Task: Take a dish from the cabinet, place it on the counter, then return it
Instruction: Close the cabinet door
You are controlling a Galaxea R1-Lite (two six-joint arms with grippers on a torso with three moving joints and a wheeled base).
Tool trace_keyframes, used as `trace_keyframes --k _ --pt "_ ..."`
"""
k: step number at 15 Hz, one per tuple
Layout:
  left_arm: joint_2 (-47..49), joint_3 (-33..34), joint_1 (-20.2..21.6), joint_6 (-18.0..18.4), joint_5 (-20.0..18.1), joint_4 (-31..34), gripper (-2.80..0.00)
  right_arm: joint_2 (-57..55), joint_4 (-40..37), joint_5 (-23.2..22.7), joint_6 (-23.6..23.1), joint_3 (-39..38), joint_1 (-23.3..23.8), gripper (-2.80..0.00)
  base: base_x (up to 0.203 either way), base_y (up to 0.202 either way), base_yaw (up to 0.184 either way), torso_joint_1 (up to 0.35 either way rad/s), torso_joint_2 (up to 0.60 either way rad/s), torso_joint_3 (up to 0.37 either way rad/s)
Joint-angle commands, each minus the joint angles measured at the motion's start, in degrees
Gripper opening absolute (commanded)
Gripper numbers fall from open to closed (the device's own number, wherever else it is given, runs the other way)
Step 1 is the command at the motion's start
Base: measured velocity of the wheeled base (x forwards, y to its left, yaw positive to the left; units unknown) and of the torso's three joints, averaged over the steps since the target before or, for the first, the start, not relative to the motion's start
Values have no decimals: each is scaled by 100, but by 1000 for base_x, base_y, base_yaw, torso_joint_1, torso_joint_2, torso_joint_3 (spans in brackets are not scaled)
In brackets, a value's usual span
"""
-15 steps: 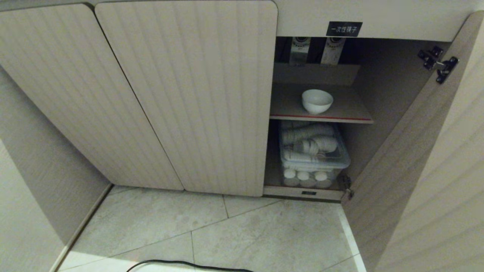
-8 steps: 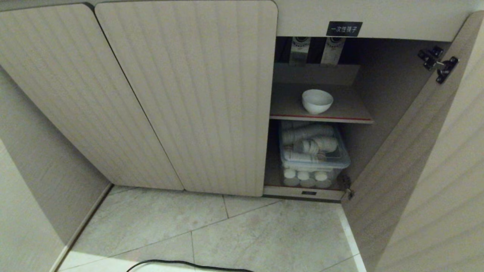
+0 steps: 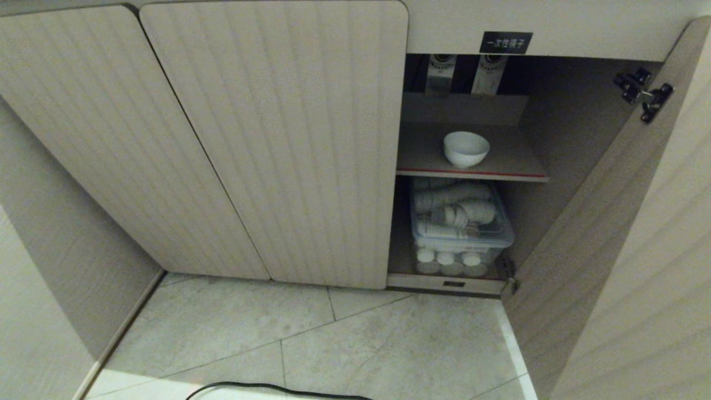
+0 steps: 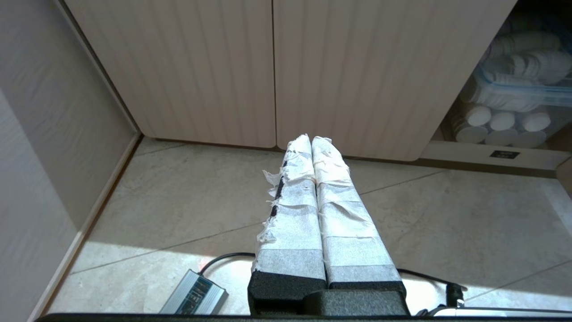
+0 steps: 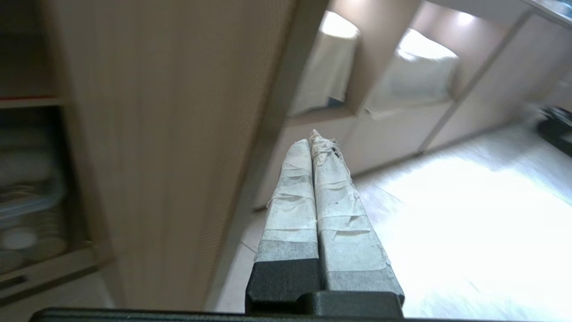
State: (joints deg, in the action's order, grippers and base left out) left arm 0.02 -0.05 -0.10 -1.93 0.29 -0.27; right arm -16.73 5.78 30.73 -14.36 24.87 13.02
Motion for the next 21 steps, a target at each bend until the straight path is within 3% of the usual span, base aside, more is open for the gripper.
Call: trace_keyframes --k 1,8,18,21 --pt "-2 0 1 -4 6 -7 -280 -309 20 21 -5 233 197 -280 0 0 0 0 0 0" --pt "-2 -3 1 -1 6 -1 -280 -774 11 21 3 871 210 -280 0 0 0 0 0 0" --pt "-2 -4 1 -1 -3 -8 -280 -1095 -59 -59 214 994 175 -280 0 0 0 0 0 0" --pt "-2 -4 1 -1 6 -5 -280 -1157 -64 -240 583 947 -121 -280 0 0 0 0 0 0"
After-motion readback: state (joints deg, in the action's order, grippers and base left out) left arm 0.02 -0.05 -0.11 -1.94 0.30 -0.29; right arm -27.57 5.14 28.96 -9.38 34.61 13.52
